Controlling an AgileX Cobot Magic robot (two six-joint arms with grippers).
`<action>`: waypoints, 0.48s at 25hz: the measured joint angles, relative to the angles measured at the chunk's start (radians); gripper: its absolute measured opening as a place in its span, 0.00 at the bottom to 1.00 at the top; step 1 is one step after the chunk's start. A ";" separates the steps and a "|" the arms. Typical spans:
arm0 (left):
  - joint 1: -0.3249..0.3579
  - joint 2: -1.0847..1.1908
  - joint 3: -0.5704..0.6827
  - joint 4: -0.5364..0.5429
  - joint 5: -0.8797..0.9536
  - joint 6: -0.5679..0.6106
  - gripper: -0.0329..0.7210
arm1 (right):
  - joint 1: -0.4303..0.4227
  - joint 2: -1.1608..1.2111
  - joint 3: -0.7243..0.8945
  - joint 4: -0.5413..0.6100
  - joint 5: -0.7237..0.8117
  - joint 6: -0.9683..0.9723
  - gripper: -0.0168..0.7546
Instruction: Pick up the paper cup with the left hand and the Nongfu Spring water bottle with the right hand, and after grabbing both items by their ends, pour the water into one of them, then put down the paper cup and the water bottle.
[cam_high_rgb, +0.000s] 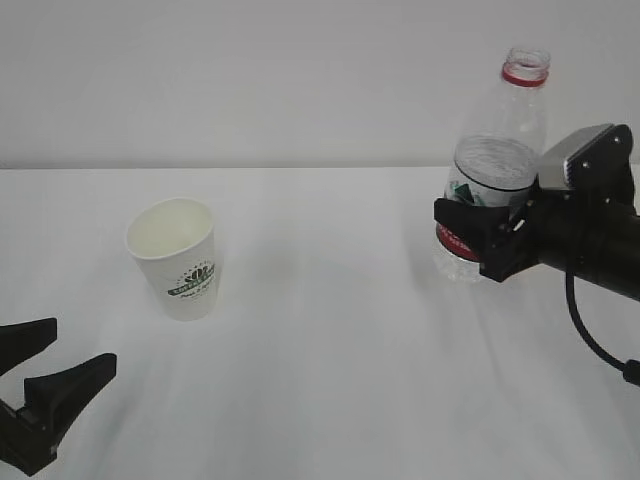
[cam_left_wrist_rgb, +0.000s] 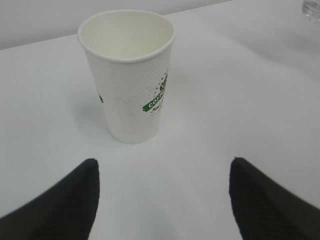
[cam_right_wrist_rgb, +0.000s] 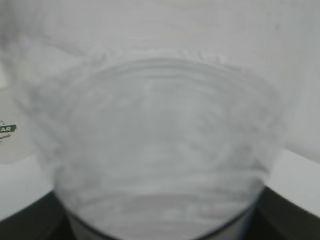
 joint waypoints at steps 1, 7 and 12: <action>0.000 0.000 0.000 0.000 0.000 0.000 0.82 | -0.016 0.000 0.015 0.002 -0.005 0.000 0.66; 0.000 0.000 0.000 -0.002 0.000 0.000 0.82 | -0.071 0.000 0.087 0.029 -0.031 -0.011 0.65; 0.000 0.000 0.000 -0.003 0.000 0.000 0.82 | -0.071 -0.002 0.129 0.098 -0.035 -0.078 0.65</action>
